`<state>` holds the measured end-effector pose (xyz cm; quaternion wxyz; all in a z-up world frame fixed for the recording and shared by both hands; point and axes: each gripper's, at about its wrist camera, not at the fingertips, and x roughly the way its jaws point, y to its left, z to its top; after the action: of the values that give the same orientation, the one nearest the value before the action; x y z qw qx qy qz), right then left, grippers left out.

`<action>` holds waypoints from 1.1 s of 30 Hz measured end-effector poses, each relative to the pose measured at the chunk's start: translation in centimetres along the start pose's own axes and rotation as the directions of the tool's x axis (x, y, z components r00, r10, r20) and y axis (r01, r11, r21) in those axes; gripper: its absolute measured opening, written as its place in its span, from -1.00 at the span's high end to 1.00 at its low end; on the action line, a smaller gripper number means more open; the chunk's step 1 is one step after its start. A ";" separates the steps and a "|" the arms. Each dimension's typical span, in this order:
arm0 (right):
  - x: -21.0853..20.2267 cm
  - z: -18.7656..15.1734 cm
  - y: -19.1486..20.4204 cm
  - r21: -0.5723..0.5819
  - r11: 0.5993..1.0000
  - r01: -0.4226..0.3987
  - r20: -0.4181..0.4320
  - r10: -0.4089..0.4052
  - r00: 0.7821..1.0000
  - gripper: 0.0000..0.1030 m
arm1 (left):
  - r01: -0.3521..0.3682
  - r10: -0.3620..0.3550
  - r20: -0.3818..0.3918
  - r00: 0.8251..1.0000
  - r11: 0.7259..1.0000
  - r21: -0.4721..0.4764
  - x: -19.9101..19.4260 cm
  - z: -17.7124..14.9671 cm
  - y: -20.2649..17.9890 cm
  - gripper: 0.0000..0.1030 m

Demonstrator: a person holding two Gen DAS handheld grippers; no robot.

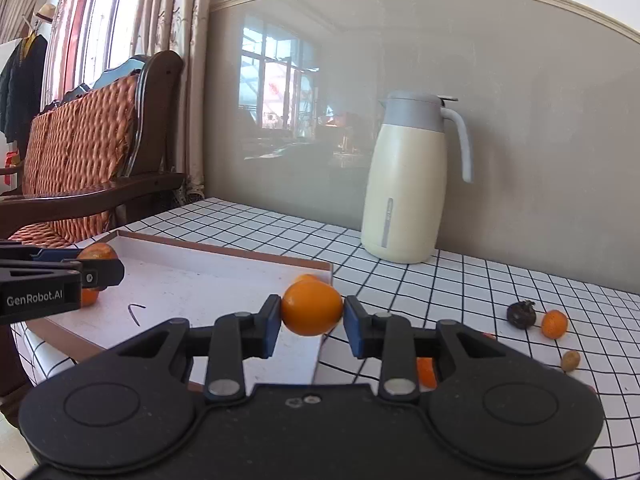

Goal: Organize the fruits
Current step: 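Carry the carrot piece with the left tool over the tray, then open the left tool to release the carrot piece while the right tool drops its kumquat into the tray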

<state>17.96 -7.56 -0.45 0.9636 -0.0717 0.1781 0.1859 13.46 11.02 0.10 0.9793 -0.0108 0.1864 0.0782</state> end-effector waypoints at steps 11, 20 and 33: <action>2.8 0.8 1.5 -0.014 1.000 -0.018 0.000 0.018 1.000 0.51 | -0.067 0.067 -0.003 0.998 0.998 -0.017 2.3 0.5 3.3 0.39; 5.8 1.9 1.7 -0.023 0.999 -0.028 -0.005 0.028 1.000 0.51 | -0.099 0.099 -0.011 0.995 0.994 -0.050 5.2 1.4 5.7 0.39; 9.3 2.5 1.3 0.013 0.999 -0.037 -0.073 0.038 0.997 0.51 | -0.142 0.140 -0.046 0.989 0.988 -0.061 8.4 1.8 7.9 0.39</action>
<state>26.30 -2.73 -1.64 0.9532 -0.0695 0.2158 0.2001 20.58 20.20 -1.25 0.9664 -0.0308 0.2042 0.1530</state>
